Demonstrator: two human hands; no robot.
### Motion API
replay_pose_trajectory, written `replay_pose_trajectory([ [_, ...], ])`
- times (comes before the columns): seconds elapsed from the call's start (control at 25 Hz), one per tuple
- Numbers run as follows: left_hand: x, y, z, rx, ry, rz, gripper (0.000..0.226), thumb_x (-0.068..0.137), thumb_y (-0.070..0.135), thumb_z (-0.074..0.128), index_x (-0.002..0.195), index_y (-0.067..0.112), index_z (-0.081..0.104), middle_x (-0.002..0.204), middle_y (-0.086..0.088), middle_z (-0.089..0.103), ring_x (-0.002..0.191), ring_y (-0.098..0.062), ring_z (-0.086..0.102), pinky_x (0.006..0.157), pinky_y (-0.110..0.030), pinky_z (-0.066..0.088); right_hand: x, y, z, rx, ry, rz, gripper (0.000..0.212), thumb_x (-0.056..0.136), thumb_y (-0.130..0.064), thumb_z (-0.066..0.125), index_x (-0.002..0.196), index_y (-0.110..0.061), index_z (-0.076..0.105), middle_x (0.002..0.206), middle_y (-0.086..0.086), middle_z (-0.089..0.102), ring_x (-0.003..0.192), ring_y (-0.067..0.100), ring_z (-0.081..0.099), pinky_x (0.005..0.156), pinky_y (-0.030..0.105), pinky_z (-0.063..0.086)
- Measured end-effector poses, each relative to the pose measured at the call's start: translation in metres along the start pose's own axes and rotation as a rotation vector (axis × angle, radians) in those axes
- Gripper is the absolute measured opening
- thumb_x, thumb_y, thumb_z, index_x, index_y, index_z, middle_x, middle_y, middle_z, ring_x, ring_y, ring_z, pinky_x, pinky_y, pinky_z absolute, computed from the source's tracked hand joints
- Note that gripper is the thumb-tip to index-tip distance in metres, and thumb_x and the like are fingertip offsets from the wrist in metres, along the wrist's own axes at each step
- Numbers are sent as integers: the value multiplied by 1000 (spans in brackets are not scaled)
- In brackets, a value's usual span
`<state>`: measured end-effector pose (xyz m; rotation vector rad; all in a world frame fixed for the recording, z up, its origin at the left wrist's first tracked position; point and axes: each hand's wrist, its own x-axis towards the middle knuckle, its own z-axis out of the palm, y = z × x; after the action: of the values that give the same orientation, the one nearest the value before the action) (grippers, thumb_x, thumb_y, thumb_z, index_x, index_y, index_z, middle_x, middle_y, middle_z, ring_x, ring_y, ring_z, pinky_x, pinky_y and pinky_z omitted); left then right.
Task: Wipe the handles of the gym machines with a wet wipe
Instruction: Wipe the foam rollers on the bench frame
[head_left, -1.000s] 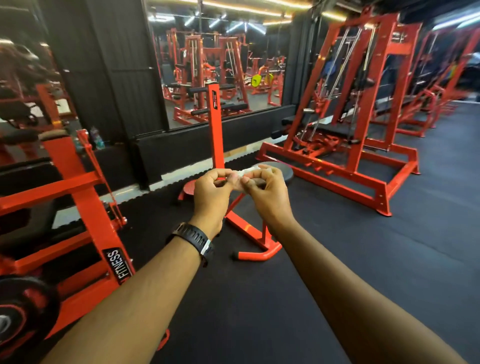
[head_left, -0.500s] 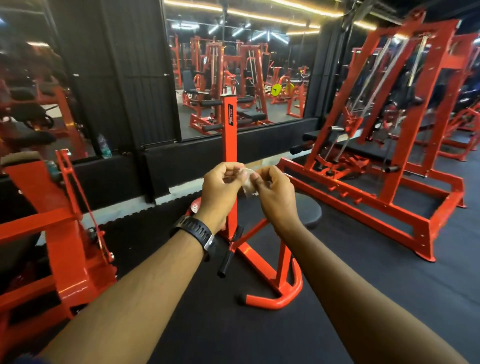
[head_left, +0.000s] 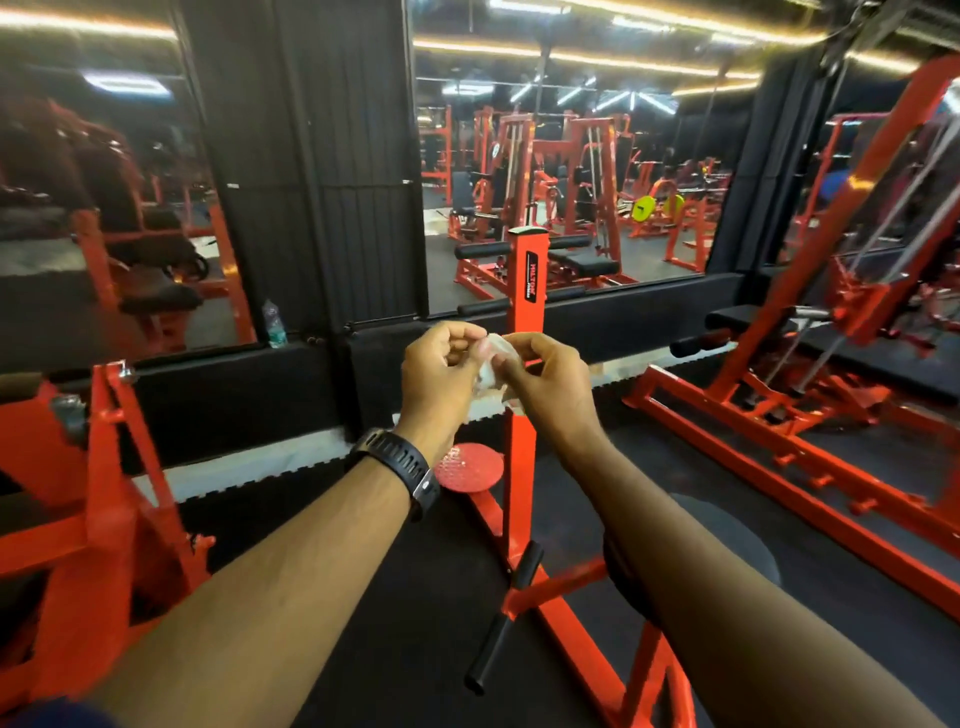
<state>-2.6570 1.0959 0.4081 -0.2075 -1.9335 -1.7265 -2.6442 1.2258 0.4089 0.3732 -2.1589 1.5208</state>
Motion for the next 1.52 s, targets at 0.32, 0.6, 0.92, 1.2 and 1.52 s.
replay_pose_trajectory([
  [0.32,167,-79,39,146,-7,126,15,90,9,71,104,16,71,96,9,70,85,-1,65,76,-17,55,157,78,54,72,51,23,20,96,-16,62,115,-19,67,89,-4,73,79,6,71,69,29,62],
  [0.6,337,-171,44,212,-174,213,28,94,17,68,121,18,63,120,7,65,109,-7,60,85,-15,49,307,149,138,-3,236,4,19,99,-27,60,115,-18,66,105,-5,65,87,0,64,73,16,53],
  [0.92,467,-239,70,427,-273,333,41,96,20,66,136,14,57,135,-3,59,123,-14,54,95,-18,39,429,196,184,-292,427,-91,15,95,-5,62,105,-16,57,107,-10,53,90,5,54,73,15,48],
  [1.2,520,-280,99,552,-321,440,43,98,18,62,140,12,54,144,-4,55,132,-17,52,109,-19,36,490,281,213,-531,125,-149,44,102,-14,50,146,-15,49,156,8,39,147,20,31,119,31,29],
  [1.52,540,-313,115,488,-262,485,44,96,10,66,138,7,57,140,-10,59,130,-19,56,110,-30,44,519,302,228,-368,367,-43,39,103,-13,49,142,-14,53,156,6,40,149,20,28,118,32,30],
])
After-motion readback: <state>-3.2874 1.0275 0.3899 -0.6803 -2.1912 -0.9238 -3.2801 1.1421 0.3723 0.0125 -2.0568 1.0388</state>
